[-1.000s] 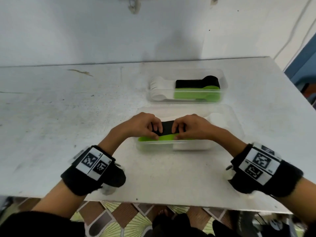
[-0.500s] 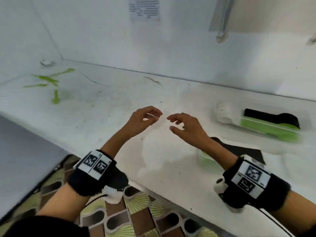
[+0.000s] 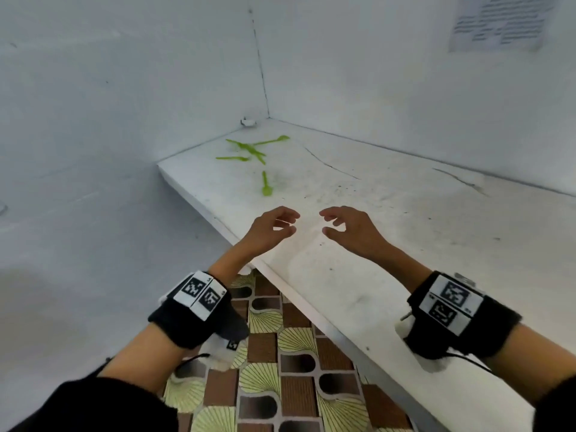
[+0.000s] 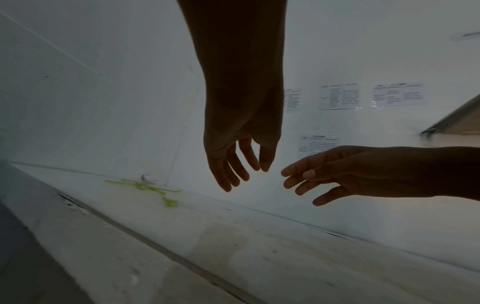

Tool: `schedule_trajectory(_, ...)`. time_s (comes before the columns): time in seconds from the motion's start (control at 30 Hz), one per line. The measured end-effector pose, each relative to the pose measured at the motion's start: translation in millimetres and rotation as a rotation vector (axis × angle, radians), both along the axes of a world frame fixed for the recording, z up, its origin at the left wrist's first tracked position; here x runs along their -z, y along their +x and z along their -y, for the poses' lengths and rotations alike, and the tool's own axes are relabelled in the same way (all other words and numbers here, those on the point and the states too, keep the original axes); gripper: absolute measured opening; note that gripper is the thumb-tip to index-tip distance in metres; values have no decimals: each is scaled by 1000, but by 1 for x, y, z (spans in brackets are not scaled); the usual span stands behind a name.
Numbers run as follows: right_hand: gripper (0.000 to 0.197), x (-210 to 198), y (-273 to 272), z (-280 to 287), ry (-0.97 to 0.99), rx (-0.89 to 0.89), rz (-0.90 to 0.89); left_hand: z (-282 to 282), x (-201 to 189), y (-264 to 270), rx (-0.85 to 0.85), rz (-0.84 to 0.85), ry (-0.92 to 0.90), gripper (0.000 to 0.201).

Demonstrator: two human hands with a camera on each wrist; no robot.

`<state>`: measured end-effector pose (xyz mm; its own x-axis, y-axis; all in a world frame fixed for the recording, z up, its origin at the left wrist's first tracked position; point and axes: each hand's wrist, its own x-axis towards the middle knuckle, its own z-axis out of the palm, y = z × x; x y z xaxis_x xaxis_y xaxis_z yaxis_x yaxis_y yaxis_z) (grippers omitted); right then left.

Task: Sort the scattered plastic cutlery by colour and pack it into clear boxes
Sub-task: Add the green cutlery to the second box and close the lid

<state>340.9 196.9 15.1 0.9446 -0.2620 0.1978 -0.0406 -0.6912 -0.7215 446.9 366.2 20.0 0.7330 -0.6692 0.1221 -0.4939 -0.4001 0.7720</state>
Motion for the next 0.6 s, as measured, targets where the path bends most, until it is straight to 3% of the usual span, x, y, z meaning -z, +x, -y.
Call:
schedule_trajectory(0.33,33,6,125,-27,5,-85,-33,-28,12,98,-165,-29,-85,24)
schedule_trajectory(0.6,30,18,242,-7,-103,-120,-24,-26,17,205,-144,-40,-62,24)
